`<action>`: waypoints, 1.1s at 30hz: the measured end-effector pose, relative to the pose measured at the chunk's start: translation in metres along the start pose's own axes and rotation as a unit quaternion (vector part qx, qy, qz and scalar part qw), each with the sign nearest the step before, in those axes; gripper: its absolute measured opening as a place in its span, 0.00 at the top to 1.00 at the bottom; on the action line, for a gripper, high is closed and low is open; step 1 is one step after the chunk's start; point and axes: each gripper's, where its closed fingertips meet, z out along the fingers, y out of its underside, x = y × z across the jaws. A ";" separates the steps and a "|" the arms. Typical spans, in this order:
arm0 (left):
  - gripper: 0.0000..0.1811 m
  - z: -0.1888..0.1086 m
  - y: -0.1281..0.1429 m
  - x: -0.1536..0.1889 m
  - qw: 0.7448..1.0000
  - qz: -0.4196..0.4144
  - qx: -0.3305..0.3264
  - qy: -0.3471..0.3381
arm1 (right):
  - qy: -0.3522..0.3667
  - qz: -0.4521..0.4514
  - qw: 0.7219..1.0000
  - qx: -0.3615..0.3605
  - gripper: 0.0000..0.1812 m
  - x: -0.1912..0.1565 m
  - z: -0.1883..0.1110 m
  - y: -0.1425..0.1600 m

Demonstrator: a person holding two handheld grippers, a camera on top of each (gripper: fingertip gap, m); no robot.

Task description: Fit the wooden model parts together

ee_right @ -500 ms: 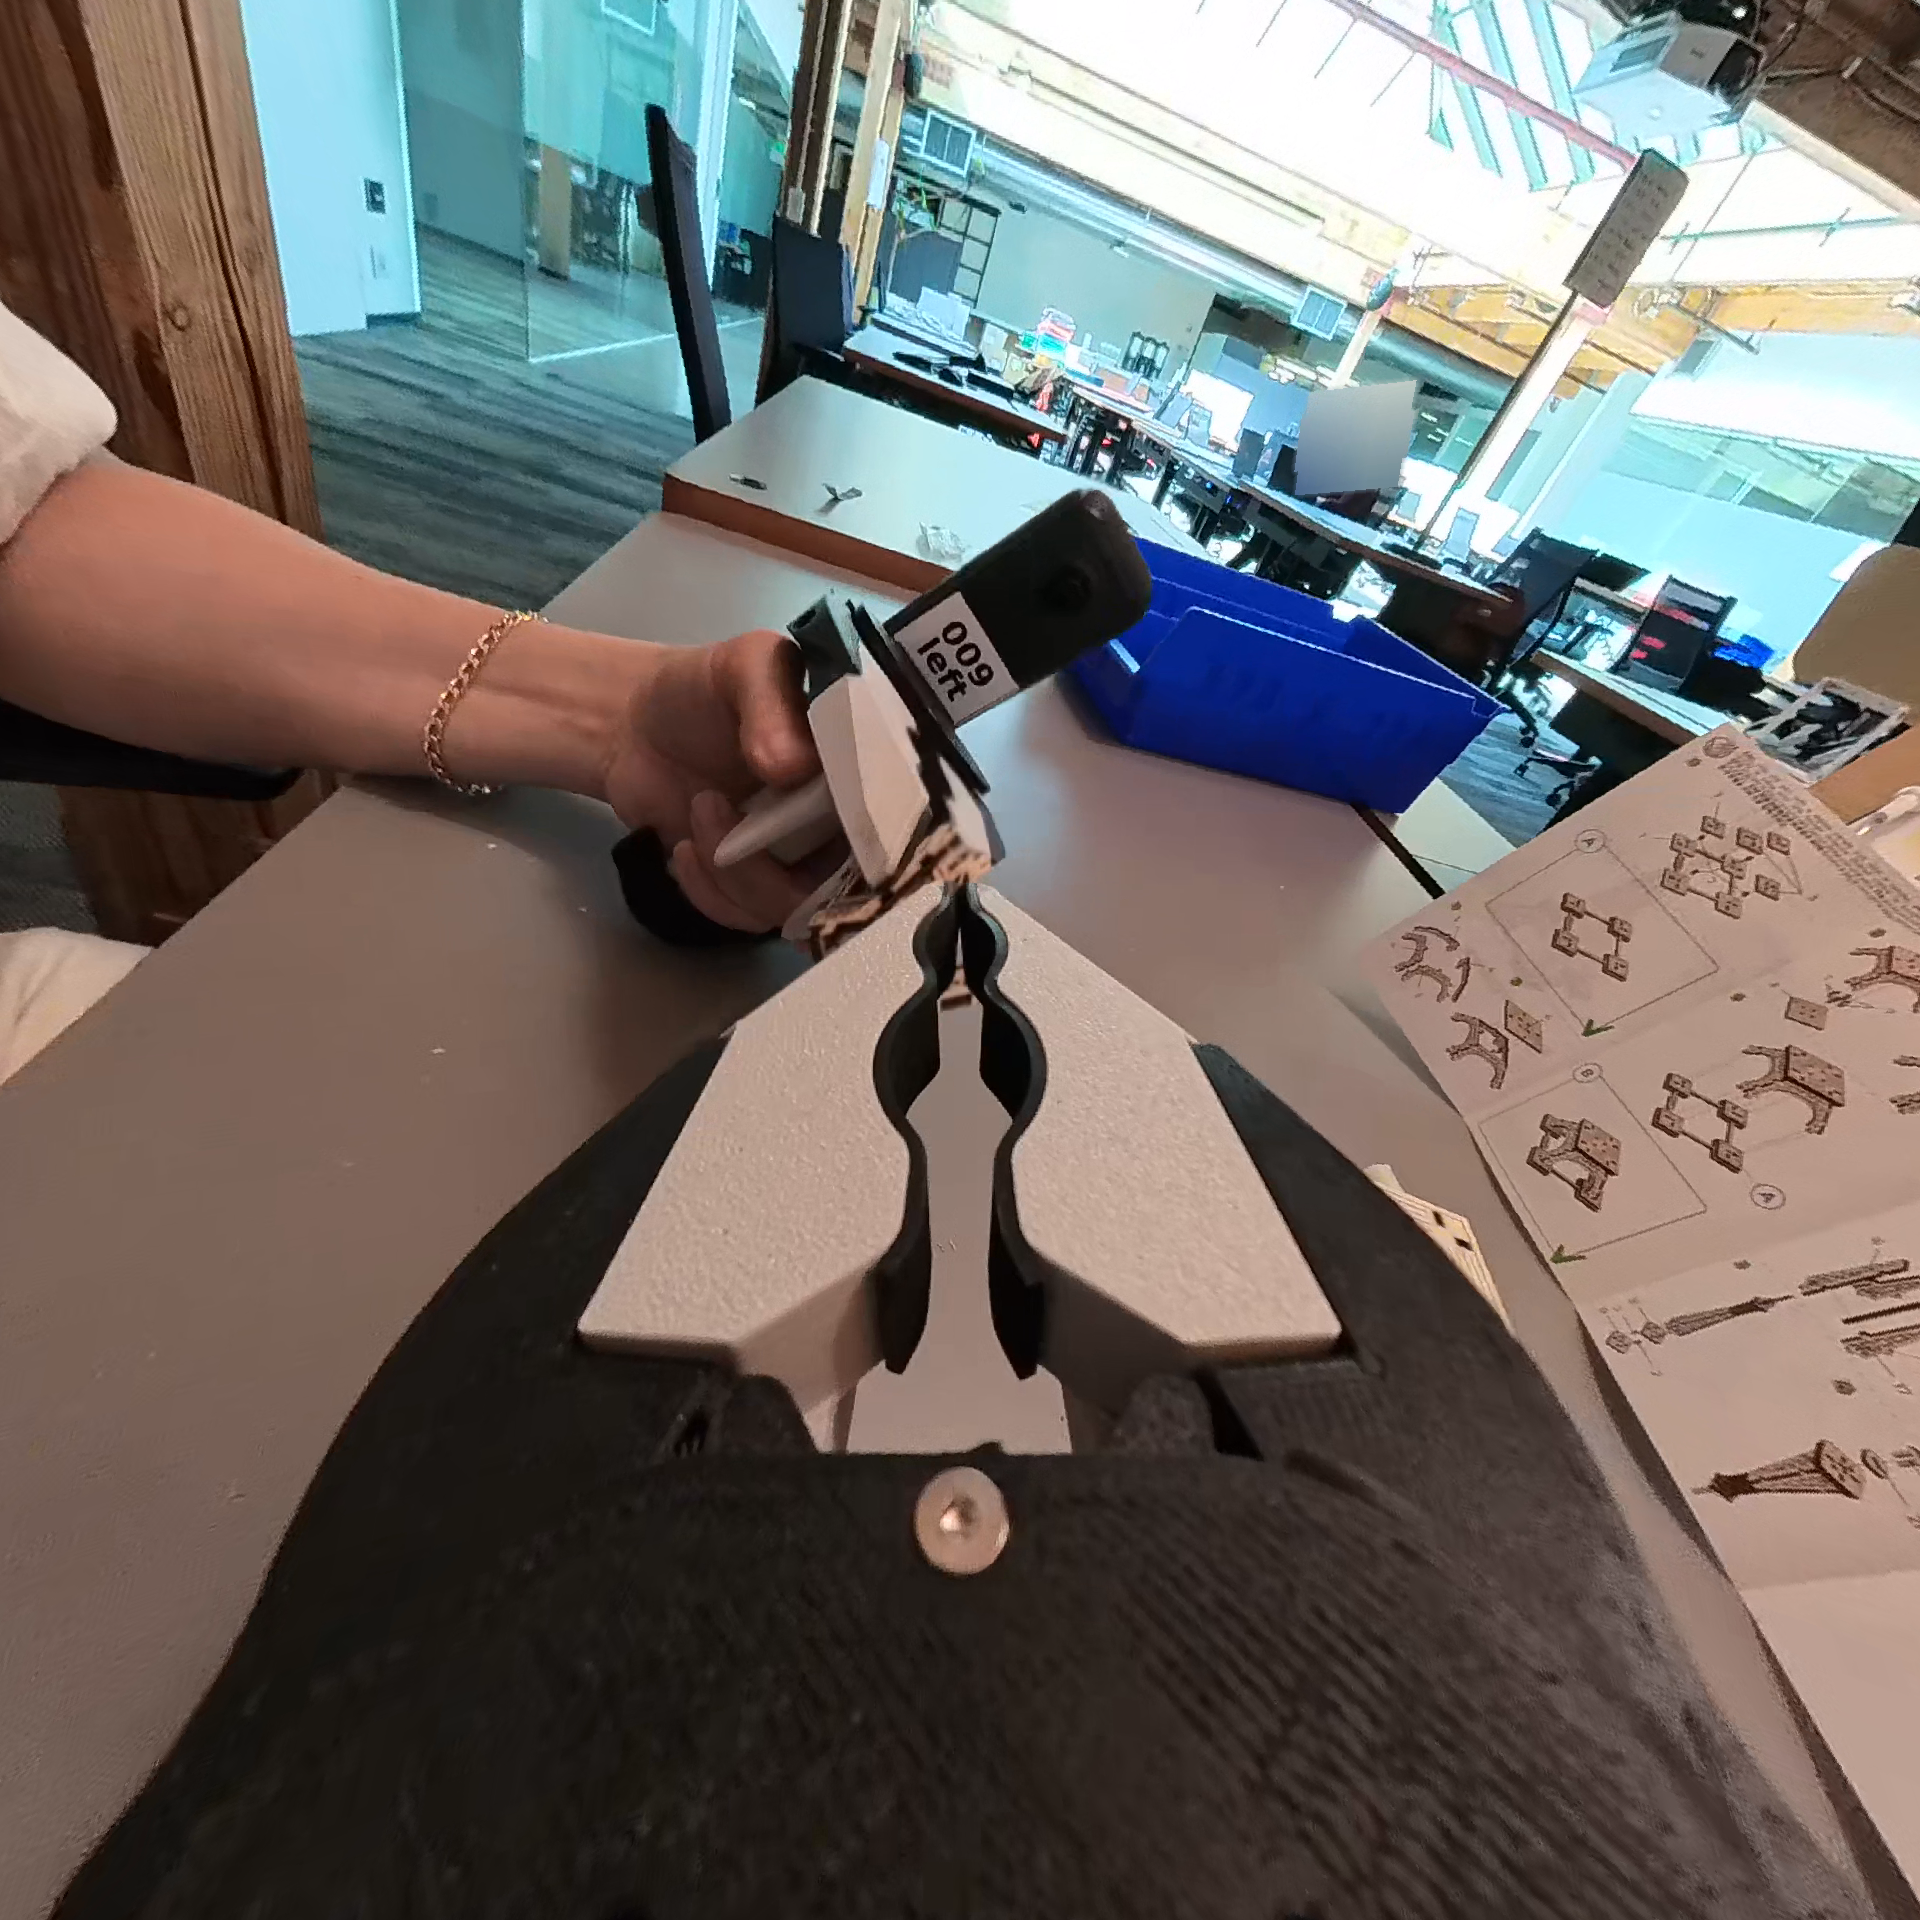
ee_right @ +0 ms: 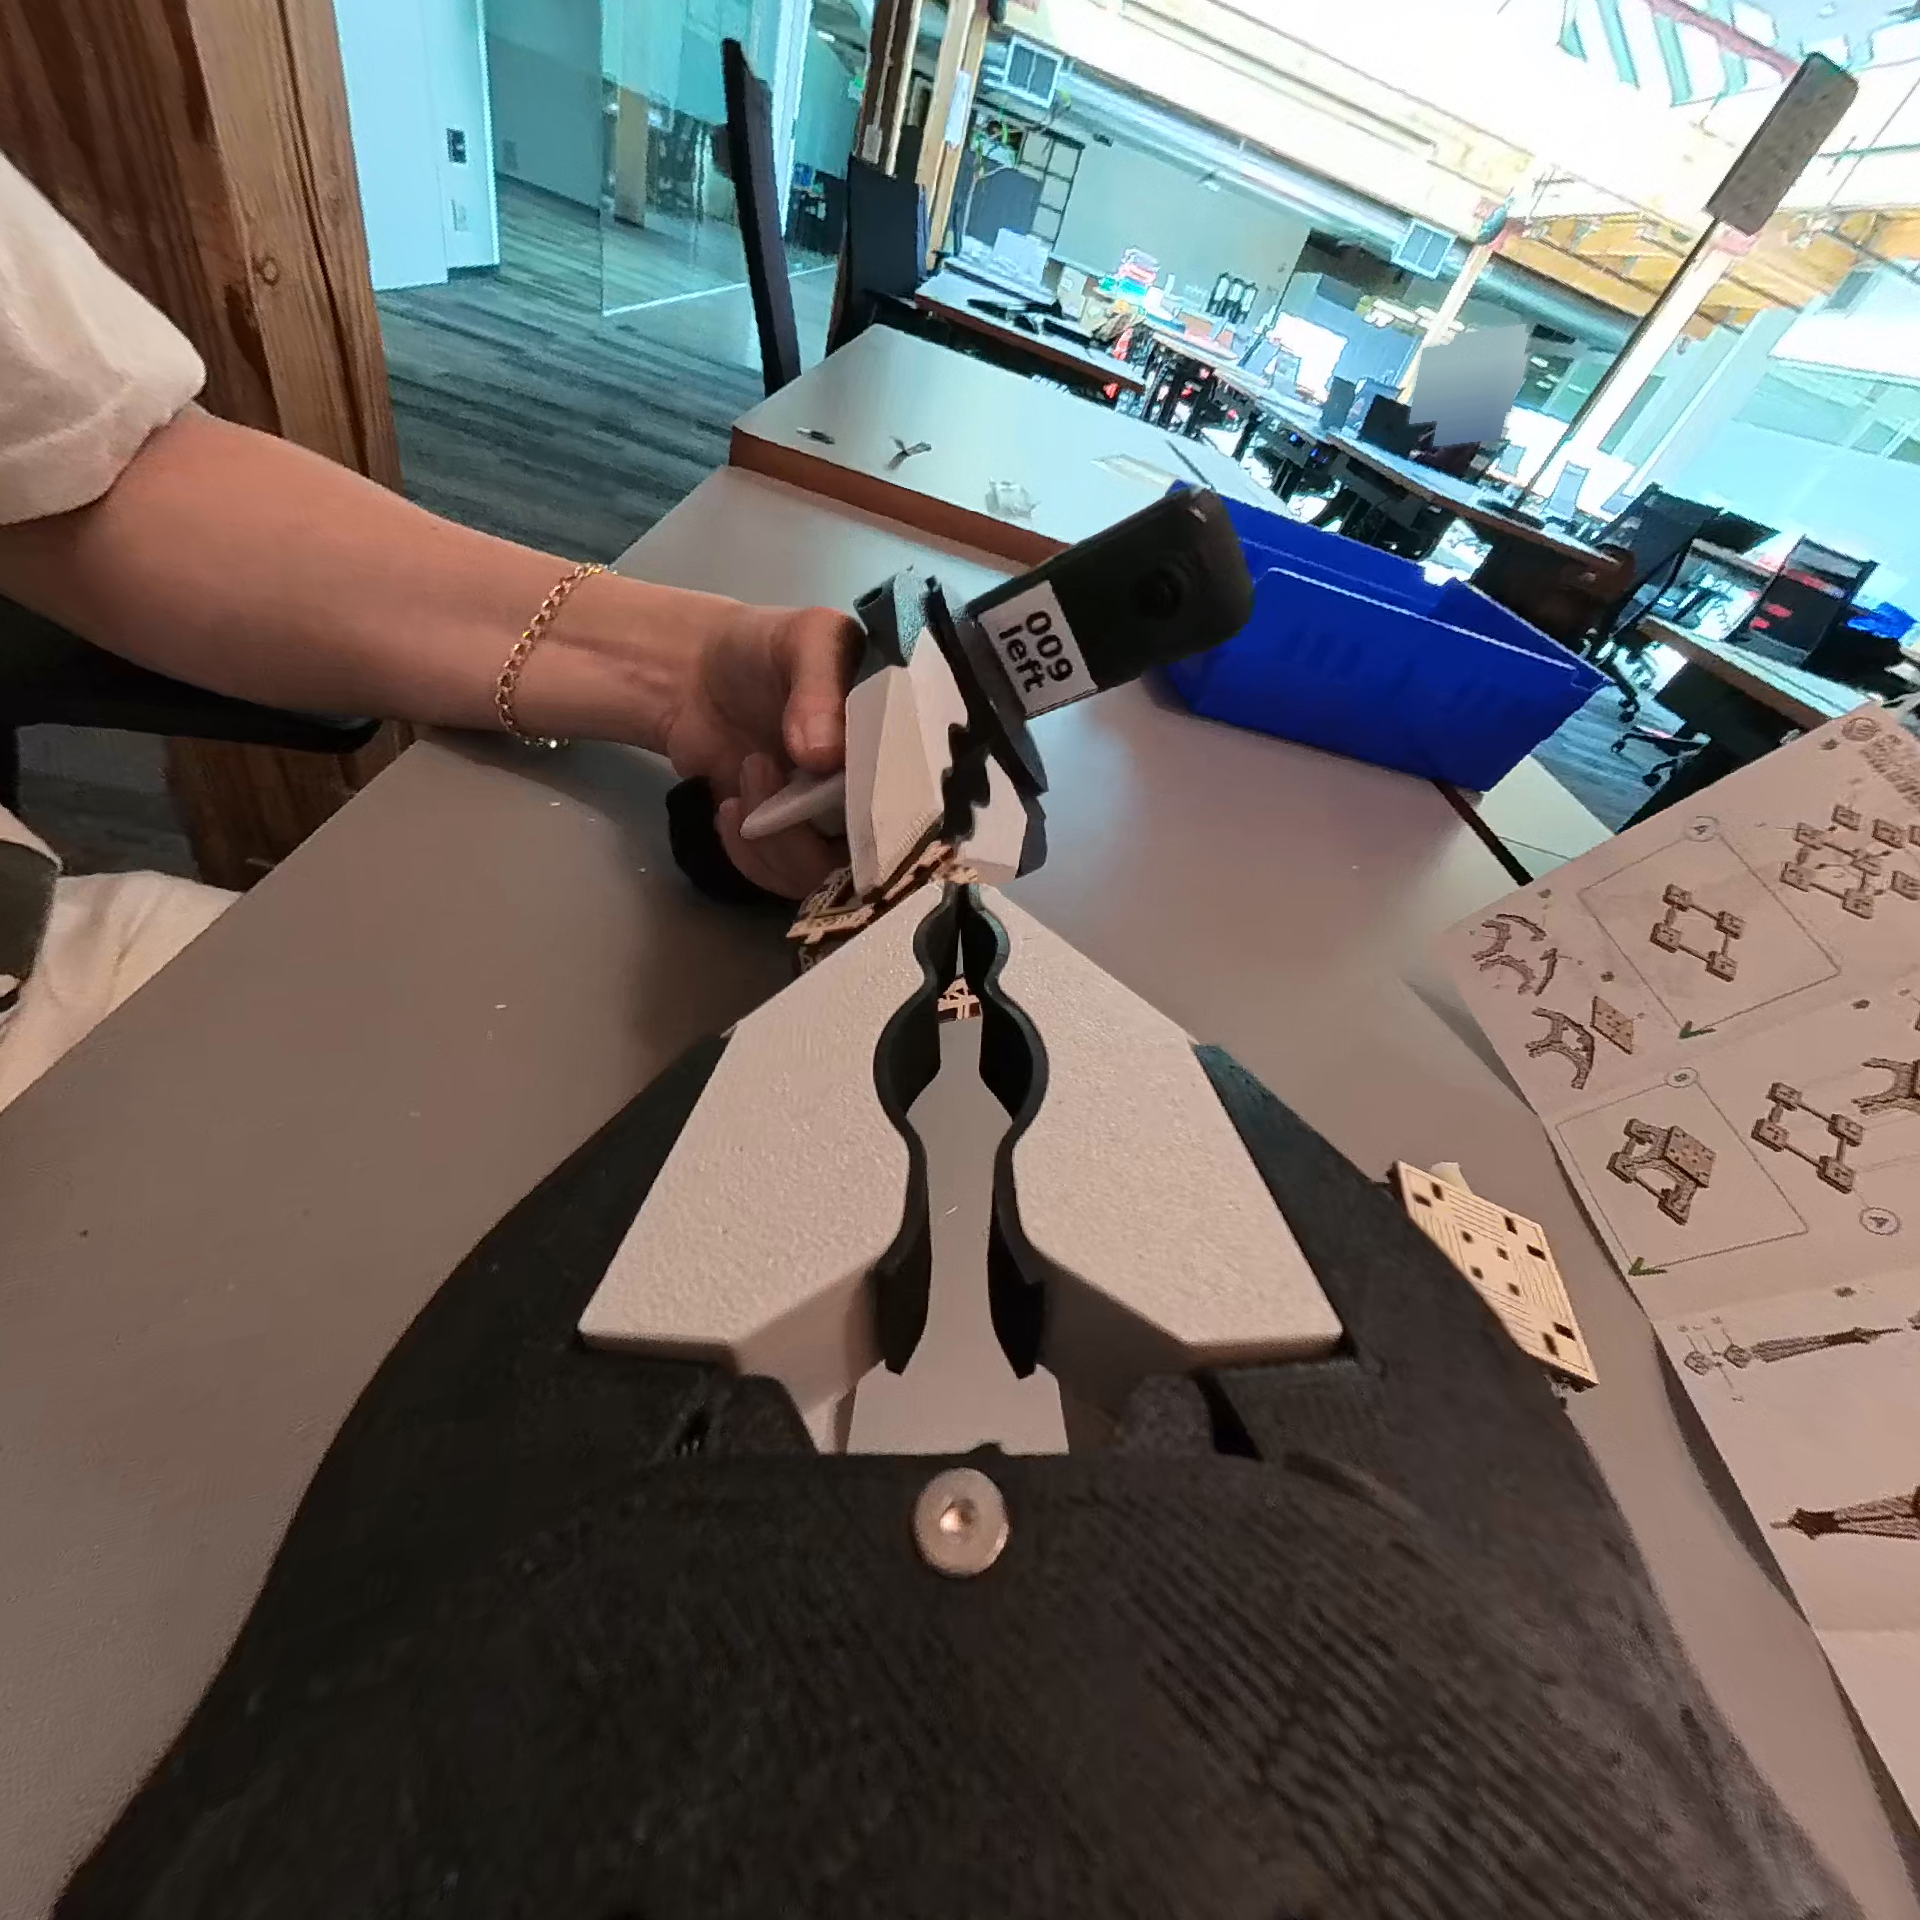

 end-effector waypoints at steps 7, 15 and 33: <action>1.00 0.006 0.012 0.000 0.999 -0.003 -0.044 -0.003 | -0.015 -0.024 0.999 -0.025 1.00 -0.007 0.003 0.005; 1.00 0.005 0.009 -0.003 0.999 -0.004 -0.033 -0.008 | 0.005 -0.020 1.000 -0.012 1.00 0.001 0.001 0.005; 1.00 0.006 0.014 0.005 0.998 0.006 -0.055 0.014 | -0.067 0.017 0.998 -0.015 1.00 -0.014 -0.007 0.006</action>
